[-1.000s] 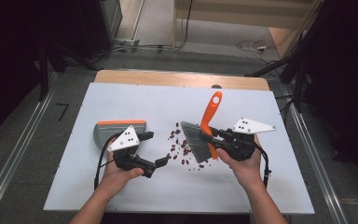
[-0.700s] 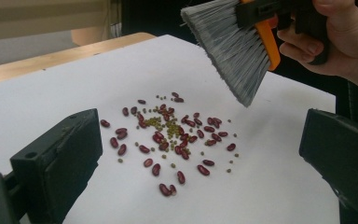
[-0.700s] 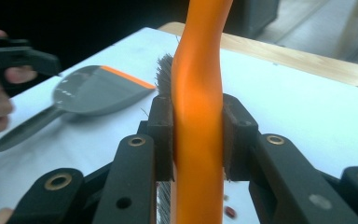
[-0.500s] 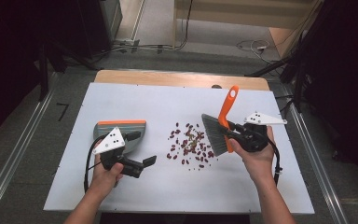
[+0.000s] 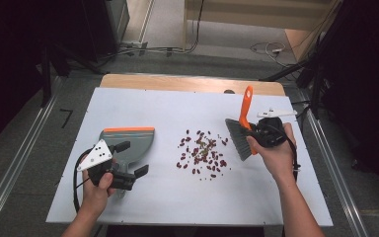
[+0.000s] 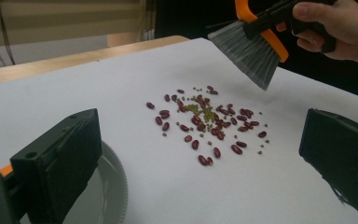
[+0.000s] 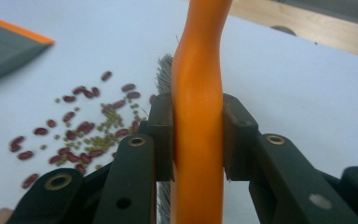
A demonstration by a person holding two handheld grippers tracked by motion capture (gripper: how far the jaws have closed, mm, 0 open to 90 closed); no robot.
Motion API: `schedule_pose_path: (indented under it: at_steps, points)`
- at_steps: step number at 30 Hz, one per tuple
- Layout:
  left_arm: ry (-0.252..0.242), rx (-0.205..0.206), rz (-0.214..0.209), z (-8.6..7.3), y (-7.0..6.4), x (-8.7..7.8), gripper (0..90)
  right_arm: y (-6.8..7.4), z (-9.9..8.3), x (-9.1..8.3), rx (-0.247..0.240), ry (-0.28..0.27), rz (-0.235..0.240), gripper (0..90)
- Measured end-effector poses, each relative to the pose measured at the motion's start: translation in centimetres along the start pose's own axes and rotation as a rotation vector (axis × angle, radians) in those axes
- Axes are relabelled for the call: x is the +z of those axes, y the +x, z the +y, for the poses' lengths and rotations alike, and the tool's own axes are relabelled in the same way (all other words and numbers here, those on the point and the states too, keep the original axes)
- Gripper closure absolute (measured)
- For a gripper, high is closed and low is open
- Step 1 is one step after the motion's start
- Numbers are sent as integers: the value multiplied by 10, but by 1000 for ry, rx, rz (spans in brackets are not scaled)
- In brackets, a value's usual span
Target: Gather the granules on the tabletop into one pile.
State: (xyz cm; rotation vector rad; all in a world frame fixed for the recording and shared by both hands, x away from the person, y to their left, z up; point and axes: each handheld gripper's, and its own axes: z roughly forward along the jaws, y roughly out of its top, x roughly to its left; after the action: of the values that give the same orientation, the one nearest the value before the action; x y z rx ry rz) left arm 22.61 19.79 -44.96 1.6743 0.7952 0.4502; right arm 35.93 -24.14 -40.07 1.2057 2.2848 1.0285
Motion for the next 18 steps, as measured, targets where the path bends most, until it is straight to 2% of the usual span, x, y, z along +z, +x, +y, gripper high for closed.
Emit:
schedule_pose_path:
  at_steps: [4, 6, 7, 11, 18]
  points:
    - [4, 13, 12, -2, -1, -1, 0, -2, 8, 14, -18, 67, -46, 681]
    - [7, 17, 17, -5, -1, -2, 0, -4, 14, 25, -35, 117, -91, 681]
    - [9, 18, 16, -6, 0, -4, 0, -4, 14, 25, -35, 117, -91, 681]
    - [3, 4, 24, -7, 6, -7, 0, -4, 19, 43, -66, 191, -144, 681]
    - [13, 8, 26, -10, 7, -5, 0, 9, 32, 71, -121, 280, -215, 681]
